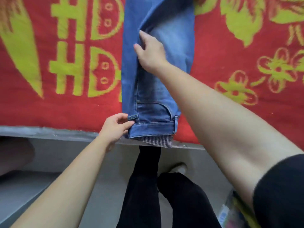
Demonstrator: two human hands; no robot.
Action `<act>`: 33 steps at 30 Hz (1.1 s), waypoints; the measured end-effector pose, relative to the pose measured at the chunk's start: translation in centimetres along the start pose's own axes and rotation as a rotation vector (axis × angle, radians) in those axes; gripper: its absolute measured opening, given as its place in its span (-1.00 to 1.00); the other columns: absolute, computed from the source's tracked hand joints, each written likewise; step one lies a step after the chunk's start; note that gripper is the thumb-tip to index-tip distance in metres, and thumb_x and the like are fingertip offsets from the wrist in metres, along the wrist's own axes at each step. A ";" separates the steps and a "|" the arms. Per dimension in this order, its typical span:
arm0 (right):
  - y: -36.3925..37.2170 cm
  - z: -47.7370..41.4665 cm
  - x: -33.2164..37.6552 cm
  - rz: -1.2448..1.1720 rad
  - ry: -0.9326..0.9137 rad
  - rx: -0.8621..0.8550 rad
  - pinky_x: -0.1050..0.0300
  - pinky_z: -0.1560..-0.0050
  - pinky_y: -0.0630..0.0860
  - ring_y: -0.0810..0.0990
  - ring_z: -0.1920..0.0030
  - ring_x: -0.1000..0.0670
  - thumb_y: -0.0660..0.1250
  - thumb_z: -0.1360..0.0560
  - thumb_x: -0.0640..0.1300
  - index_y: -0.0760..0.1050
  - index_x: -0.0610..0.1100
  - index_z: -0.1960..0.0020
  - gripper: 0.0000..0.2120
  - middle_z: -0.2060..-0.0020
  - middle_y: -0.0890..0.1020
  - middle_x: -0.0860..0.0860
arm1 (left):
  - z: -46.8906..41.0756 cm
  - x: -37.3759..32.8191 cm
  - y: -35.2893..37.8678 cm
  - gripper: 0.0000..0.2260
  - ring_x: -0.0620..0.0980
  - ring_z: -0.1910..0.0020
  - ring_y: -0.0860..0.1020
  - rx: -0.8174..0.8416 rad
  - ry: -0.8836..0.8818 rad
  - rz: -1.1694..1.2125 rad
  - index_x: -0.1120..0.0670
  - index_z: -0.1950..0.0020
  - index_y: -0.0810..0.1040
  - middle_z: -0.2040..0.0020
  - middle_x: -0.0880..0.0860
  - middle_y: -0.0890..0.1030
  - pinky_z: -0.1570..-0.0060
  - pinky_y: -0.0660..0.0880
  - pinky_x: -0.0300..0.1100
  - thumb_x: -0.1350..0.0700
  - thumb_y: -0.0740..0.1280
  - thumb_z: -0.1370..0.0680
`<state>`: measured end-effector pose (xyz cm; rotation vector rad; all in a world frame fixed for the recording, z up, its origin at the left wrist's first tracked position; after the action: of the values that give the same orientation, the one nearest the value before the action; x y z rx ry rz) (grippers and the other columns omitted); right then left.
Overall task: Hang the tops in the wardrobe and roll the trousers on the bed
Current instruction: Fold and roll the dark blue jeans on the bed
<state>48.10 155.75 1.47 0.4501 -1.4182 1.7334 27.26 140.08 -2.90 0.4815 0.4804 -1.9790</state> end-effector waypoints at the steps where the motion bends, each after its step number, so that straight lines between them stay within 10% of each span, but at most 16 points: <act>1: 2.3 -0.7 0.9 0.055 -0.025 0.046 0.04 -0.18 0.42 0.51 -0.25 -0.13 0.19 -0.60 -0.10 0.46 -0.14 -0.31 -0.69 -0.21 0.60 -0.07 | -0.6 0.8 -1.4 -0.88 0.03 0.06 0.55 -0.042 -0.009 0.001 0.17 -0.03 0.58 0.08 0.09 0.63 0.06 0.55 -0.16 0.35 0.36 -0.54; 6: 10.4 -3.3 0.0 0.282 0.067 0.196 -0.06 -0.13 0.43 0.49 -0.27 -0.21 0.12 -0.61 -0.15 0.30 -0.08 -0.43 -0.62 -0.23 0.51 -0.13 | -3.8 3.9 -5.5 -0.88 0.10 0.04 0.60 -0.218 -0.044 -0.043 0.17 -0.01 0.62 0.00 0.23 0.66 -0.15 0.56 0.15 0.33 0.41 -0.51; 14: 10.2 -4.1 -1.1 0.165 0.117 0.331 0.13 -0.38 0.26 0.35 -0.46 -0.09 0.12 -0.63 -0.03 0.17 -0.11 -0.58 -0.46 -0.44 0.42 -0.13 | -5.6 4.3 -5.9 -0.89 0.04 0.15 0.58 -0.179 -0.138 -0.026 0.07 0.13 0.63 0.12 0.13 0.66 -0.05 0.58 0.08 0.27 0.47 -0.47; 21: -1.0 7.0 -7.2 0.113 0.224 -0.631 0.07 -0.38 0.27 0.42 -0.32 -0.15 0.36 -0.50 0.13 0.35 -0.22 -0.45 -0.35 -0.26 0.41 -0.19 | -4.1 2.1 -3.7 -0.90 -0.13 0.26 0.47 -0.286 0.022 0.045 0.01 0.25 0.61 0.28 -0.07 0.59 0.13 0.40 -0.16 0.10 0.45 -0.47; 26: 3.2 15.2 -14.8 -0.101 0.726 -0.180 0.01 -0.32 0.34 0.45 -0.33 -0.16 0.33 -0.40 0.43 0.27 -0.13 -0.40 -0.18 -0.32 0.47 -0.13 | -4.4 2.2 -2.3 -0.69 -0.05 0.19 0.51 -0.236 -0.035 0.174 0.00 0.34 0.56 0.23 0.01 0.61 0.12 0.43 -0.11 -0.21 0.51 -0.33; 33: 3.8 18.2 -15.5 -0.148 0.690 -0.050 0.00 -0.02 0.33 0.52 -0.20 -0.27 0.15 -0.61 0.24 0.36 -0.21 -0.24 -0.48 -0.17 0.58 -0.22 | -3.3 1.2 -0.9 -0.78 -0.06 0.24 0.56 -0.203 0.078 -0.109 0.03 0.23 0.56 0.18 0.04 0.66 0.19 0.53 -0.13 -0.04 0.54 -0.40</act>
<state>50.31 133.07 -6.62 -0.0787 -0.8987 1.5174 26.39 141.31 -6.22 0.4130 0.7629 -1.9934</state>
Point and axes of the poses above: each hand's wrist, its own z-axis away from the middle knuckle, its own y-axis out of the palm, x = y × z, the point moved 6 cm from there along -z, towards the middle knuckle
